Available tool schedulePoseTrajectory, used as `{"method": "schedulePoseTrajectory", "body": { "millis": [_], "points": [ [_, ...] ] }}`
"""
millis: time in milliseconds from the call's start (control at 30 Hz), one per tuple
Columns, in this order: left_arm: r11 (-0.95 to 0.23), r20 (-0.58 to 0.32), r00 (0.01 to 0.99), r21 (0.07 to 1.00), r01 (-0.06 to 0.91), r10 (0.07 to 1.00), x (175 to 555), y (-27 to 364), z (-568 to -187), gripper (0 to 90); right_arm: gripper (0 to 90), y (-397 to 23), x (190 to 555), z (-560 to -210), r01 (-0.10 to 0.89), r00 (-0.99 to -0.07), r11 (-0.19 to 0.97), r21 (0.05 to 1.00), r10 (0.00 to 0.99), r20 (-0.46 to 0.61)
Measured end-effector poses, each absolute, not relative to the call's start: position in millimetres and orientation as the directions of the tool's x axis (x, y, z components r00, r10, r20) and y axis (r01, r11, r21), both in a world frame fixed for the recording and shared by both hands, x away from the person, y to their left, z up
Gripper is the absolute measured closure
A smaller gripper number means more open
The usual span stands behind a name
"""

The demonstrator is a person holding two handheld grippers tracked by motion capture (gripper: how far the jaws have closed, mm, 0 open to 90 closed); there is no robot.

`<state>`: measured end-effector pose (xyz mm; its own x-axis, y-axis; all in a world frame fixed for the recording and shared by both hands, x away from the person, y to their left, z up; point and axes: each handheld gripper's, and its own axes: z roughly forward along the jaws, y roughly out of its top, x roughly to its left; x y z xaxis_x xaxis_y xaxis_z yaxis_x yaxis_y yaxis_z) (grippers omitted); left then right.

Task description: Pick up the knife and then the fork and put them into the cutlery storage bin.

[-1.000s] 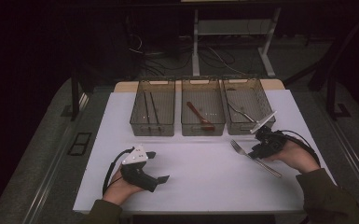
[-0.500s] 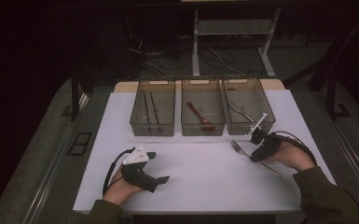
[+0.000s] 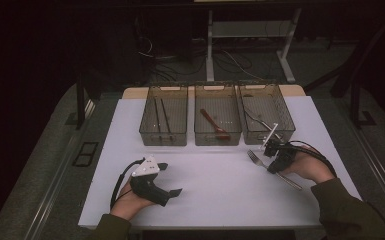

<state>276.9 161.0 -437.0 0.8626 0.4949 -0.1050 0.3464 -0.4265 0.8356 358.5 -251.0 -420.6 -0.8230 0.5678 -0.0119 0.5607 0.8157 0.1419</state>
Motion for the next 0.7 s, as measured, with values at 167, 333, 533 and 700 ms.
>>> {"method": "schedulePoseTrajectory", "body": {
  "millis": [167, 333, 533, 700],
  "points": [
    [-0.425, -0.106, 0.862, 0.836, 0.347, 0.495, 277, 160, -437, 0.0, 83.4, -250, 358, -420, 0.574, -0.815, 0.807, 0.141, 0.58, 0.001],
    [-0.428, -0.108, 0.863, 0.833, 0.349, 0.494, 277, 160, -437, 0.0, 83.9, -253, 359, -419, 0.585, -0.808, 0.798, 0.144, 0.589, 0.019],
    [-0.424, -0.108, 0.861, 0.836, 0.349, 0.496, 277, 161, -437, 0.0, 83.9, -264, 357, -414, 0.605, -0.791, 0.766, 0.215, 0.609, 0.055],
    [-0.419, -0.11, 0.861, 0.838, 0.349, 0.497, 278, 161, -437, 0.0, 83.9, -271, 355, -407, 0.627, -0.77, 0.726, 0.281, 0.632, 0.086]
  ]
}}
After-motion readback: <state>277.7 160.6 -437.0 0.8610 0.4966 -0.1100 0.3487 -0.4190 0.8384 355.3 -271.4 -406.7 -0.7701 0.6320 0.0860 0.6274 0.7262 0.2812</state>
